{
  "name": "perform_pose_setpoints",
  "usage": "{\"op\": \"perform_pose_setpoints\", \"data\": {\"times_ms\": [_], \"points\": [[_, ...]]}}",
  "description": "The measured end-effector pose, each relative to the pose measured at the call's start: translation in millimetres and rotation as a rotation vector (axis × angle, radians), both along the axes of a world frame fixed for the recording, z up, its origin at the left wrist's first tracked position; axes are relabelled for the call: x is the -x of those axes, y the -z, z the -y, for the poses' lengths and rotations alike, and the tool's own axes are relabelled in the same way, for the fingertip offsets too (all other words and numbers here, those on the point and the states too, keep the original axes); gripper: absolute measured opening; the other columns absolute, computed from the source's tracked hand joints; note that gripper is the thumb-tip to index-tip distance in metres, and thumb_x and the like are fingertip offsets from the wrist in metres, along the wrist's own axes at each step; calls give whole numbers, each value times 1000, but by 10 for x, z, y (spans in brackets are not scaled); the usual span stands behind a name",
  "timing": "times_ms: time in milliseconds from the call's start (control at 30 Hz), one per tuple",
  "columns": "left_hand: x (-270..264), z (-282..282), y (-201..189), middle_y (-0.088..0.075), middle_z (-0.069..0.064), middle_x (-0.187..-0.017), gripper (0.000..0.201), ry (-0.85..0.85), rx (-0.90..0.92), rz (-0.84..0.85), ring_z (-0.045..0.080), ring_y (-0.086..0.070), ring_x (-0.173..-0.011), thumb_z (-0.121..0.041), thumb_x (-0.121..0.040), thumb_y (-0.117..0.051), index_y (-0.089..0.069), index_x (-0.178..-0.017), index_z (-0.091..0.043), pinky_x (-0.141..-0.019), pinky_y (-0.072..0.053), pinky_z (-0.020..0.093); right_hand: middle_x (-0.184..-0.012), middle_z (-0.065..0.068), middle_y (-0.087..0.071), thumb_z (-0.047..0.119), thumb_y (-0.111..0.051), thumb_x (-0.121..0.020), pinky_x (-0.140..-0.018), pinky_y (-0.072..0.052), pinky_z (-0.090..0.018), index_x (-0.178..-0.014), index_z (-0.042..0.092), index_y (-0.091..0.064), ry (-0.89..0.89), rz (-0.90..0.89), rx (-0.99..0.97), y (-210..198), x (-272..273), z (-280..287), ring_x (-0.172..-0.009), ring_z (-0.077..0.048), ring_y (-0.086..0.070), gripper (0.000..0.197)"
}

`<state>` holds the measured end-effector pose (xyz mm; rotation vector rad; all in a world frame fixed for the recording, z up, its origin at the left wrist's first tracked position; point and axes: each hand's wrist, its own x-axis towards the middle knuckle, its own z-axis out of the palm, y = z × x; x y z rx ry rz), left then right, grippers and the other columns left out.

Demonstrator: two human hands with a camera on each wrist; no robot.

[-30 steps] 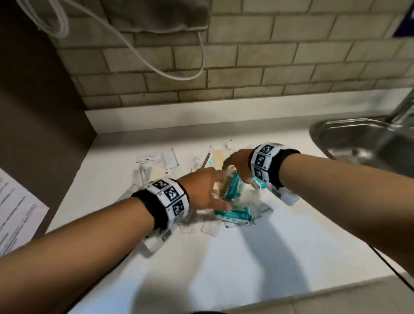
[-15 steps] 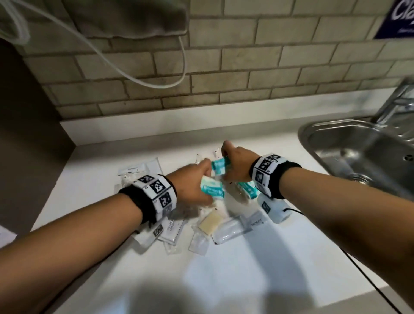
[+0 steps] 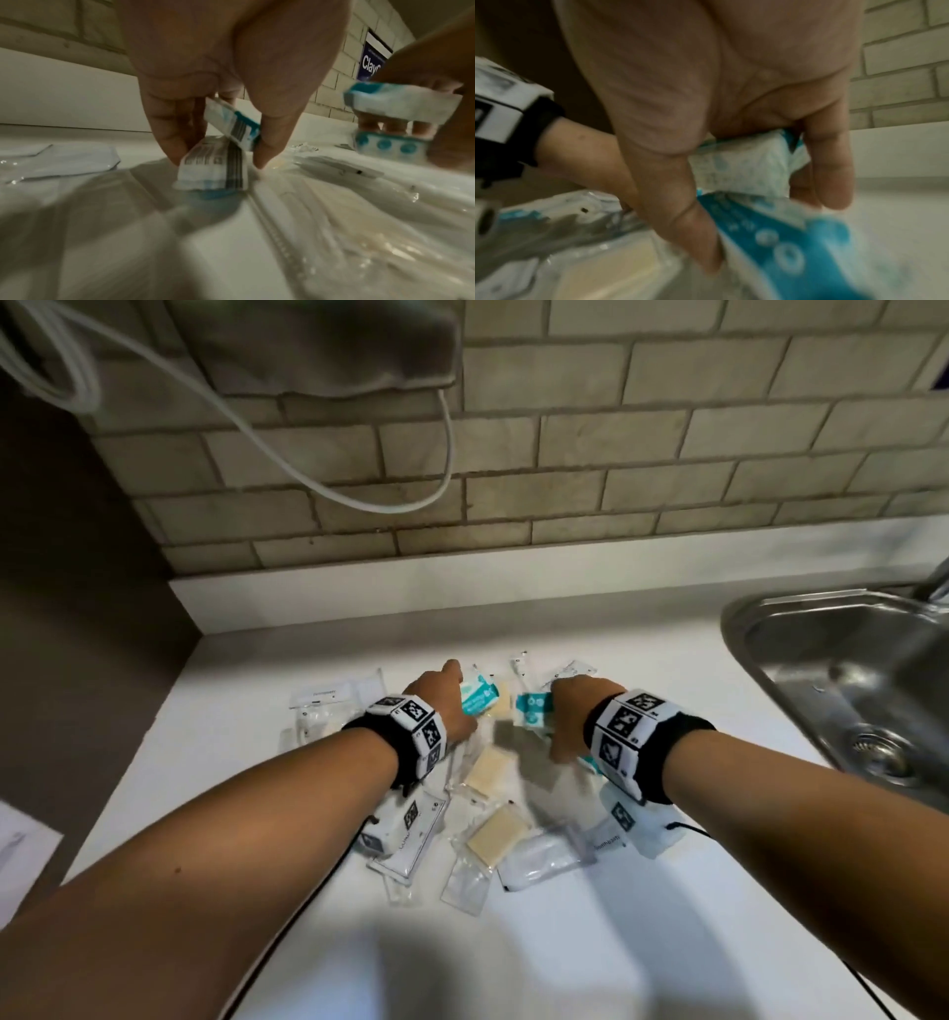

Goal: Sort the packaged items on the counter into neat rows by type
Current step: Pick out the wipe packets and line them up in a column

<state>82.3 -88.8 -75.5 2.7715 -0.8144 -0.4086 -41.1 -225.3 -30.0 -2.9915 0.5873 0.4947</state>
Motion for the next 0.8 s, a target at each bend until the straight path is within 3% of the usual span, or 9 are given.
{"op": "perform_pose_setpoints", "data": {"times_ms": [67, 133, 200, 267, 433, 600, 667, 800], "points": [[-11, -46, -91, -62, 6, -98, 50, 10, 49, 15, 26, -59, -78, -32, -71, -76, -46, -108, -17, -60, -43, 28, -91, -3, -51, 35, -77, -67, -62, -43, -30, -107, 12, -51, -19, 80, -39, -128, -87, -169, -77, -24, -53, 53], [-76, -174, -296, -66, 9, -100, 44, -16, 142, 56, 30, -63, -83, -27, -72, -76, -49, -105, -14, -64, -44, 29, -96, -3, -47, 34, -80, -66, -64, -41, -29, -111, 12, -44, -79, 141, -116, -239, -189, -389, -78, -23, -51, 62], [-183, -393, -609, -68, 10, -102, 40, -80, 266, 113, 30, -64, -88, -21, -74, -75, -52, -106, -12, -68, -43, 27, -96, -2, -48, 28, -82, -67, -58, -40, -26, -110, 13, -39, -189, 161, -246, -313, -263, -634, -75, -19, -51, 62], [-288, -648, -979, -66, 4, -95, 43, -142, 393, 165, 22, -60, -81, -23, -71, -78, -54, -105, -12, -66, -41, 24, -94, -1, -50, 22, -81, -69, -52, -36, -21, -106, 16, -34, -345, 121, -320, -339, -321, -860, -74, -18, -51, 60], [-287, -1336, -1641, -60, 0, -90, 44, -159, 433, 323, 19, -59, -77, -25, -69, -79, -54, -103, -11, -62, -42, 26, -105, -8, -60, 12, -76, -74, -68, -38, -27, -125, 14, -40, -706, 46, -208, -264, -616, -1483, -91, -24, -58, 63], [-124, -1819, -1525, -62, 3, -99, 45, -177, 403, 277, 18, -65, -76, -19, -68, -80, -52, -102, -15, -55, -59, 37, -126, -16, -52, 12, -72, -78, -77, -39, -31, -138, 12, -34, -975, -79, -20, -110, -858, -1989, -114, -33, -54, 71], [-87, -1971, -1406, -61, 3, -98, 43, -202, 401, 244, 16, -65, -71, -16, -68, -80, -51, -99, -16, -49, -59, 39, -130, -14, -49, 14, -65, -85, -88, -42, -35, -142, 16, -32, -1063, -118, 67, -24, -891, -2089, -118, -33, -51, 66], [-40, -2167, -1234, -61, 2, -100, 43, -221, 377, 227, 16, -65, -77, -17, -69, -80, -51, -100, -16, -52, -59, 40, -138, -12, -47, 19, -55, -93, -98, -39, -34, -146, 18, -31, -1071, -149, 105, 8, -916, -2184, -126, -31, -47, 58]]}}
